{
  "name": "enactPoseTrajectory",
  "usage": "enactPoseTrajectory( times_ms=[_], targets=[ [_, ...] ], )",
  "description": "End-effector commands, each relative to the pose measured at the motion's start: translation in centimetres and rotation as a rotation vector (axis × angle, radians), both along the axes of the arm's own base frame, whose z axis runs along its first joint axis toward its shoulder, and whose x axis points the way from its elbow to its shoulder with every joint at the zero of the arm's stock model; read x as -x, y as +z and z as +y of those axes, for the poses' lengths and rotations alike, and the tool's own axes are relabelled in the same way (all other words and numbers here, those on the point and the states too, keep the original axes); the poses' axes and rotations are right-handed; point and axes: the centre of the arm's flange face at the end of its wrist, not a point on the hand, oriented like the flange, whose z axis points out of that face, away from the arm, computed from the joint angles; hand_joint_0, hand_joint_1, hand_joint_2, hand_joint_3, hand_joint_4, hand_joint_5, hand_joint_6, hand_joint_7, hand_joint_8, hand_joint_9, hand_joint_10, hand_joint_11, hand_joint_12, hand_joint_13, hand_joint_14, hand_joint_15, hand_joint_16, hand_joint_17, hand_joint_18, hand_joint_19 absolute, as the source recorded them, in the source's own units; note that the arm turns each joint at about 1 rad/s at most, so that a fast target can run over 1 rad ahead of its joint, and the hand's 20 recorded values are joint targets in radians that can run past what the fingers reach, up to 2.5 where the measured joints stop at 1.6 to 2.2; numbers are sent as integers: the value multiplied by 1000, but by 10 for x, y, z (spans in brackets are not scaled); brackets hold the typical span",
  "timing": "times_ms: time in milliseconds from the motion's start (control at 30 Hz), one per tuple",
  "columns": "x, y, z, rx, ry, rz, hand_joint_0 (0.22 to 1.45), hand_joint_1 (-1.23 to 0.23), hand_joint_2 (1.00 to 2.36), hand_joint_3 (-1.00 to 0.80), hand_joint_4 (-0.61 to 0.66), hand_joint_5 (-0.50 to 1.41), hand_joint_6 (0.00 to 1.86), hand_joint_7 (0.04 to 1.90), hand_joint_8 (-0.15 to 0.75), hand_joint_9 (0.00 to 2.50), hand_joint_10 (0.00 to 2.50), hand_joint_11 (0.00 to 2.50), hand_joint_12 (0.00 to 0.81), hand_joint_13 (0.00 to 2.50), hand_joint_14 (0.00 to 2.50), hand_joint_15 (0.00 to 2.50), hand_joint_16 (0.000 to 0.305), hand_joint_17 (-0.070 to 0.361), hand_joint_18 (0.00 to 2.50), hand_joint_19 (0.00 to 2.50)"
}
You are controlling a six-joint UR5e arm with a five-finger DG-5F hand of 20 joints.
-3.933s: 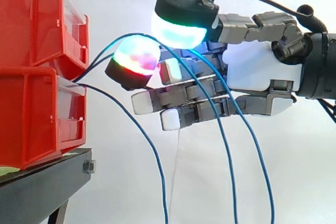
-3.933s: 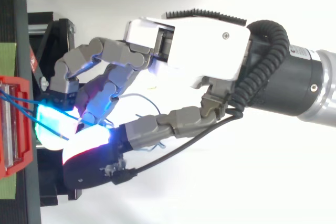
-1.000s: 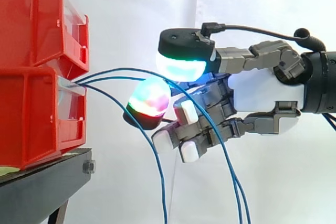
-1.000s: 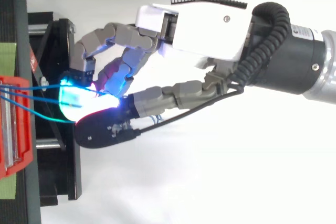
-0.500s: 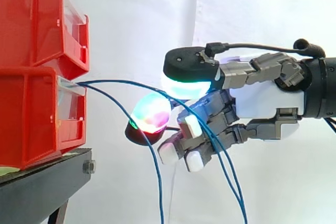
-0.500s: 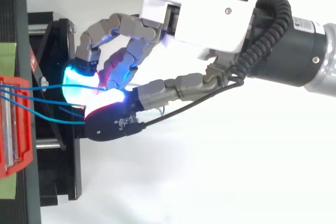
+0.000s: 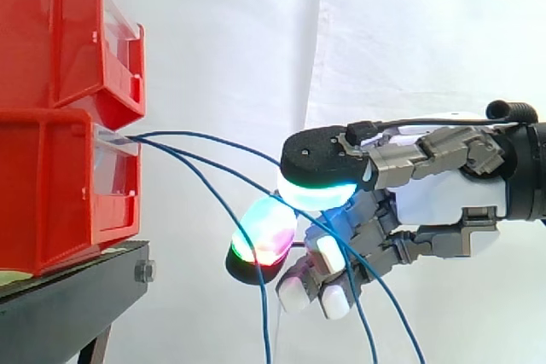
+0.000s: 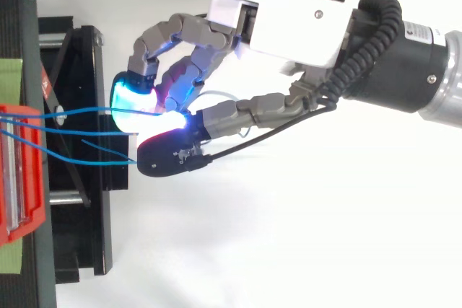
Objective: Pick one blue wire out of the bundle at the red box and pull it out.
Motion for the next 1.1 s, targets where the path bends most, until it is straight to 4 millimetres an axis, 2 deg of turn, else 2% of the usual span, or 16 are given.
enactPoseTrajectory(
  times_ms=[0, 167, 300, 433, 567, 700, 767, 833, 867, 933, 1000, 1067],
  targets=[
    [1, 0, 0, -1, -1, 0, 611, -708, 1016, -278, 241, -149, 812, 729, 269, 1149, 26, 777, 362, 839, 20, 478, 54, 122, 727, 716],
    [1, 4, -1, -4, -2, -7, 599, -660, 1016, -272, 226, -137, 789, 772, 273, 1151, 27, 763, 366, 846, 20, 483, 55, 125, 730, 724],
    [3, 26, 5, 2, 6, -32, 597, -642, 1015, -273, 220, -133, 782, 787, 272, 1155, 27, 767, 372, 854, 20, 481, 56, 125, 730, 723],
    [5, 35, 7, 20, 9, -39, 607, -659, 1018, -199, 230, -144, 795, 759, 283, 1139, 26, 772, 374, 850, 21, 479, 57, 129, 744, 711],
    [5, 36, 8, 36, 9, -38, 618, -699, 1018, -183, 247, -152, 807, 731, 278, 1125, 23, 778, 377, 846, 19, 479, 57, 128, 732, 718],
    [5, 36, 9, 38, 10, -38, 604, -698, 1017, -253, 233, -141, 805, 758, 272, 1149, 24, 778, 365, 843, 21, 482, 55, 124, 719, 724],
    [5, 37, 9, 38, 10, -39, 598, -639, 1016, -267, 216, -116, 753, 849, 267, 1154, 26, 723, 364, 851, 22, 482, 55, 124, 729, 733],
    [4, 38, 10, 37, 10, -41, 609, -575, 1016, -269, 226, -79, 643, 1037, 258, 1171, 23, 648, 361, 859, 20, 474, 54, 122, 734, 735],
    [4, 37, 10, 37, 12, -39, 611, -571, 1017, -267, 227, -74, 623, 1075, 258, 1169, 25, 655, 358, 859, 21, 472, 54, 122, 733, 734],
    [4, 37, 10, 37, 10, -39, 621, -571, 1018, -246, 223, -56, 527, 1264, 265, 1168, 26, 641, 358, 863, 20, 477, 54, 122, 732, 734],
    [4, 37, 11, 37, 12, -39, 626, -600, 1019, -233, 222, -57, 515, 1282, 265, 1176, 27, 659, 362, 863, 20, 475, 54, 122, 737, 726],
    [4, 38, 11, 37, 12, -41, 626, -623, 1019, -224, 216, -66, 538, 1222, 267, 1177, 27, 690, 362, 865, 20, 481, 54, 121, 735, 726]
  ],
)
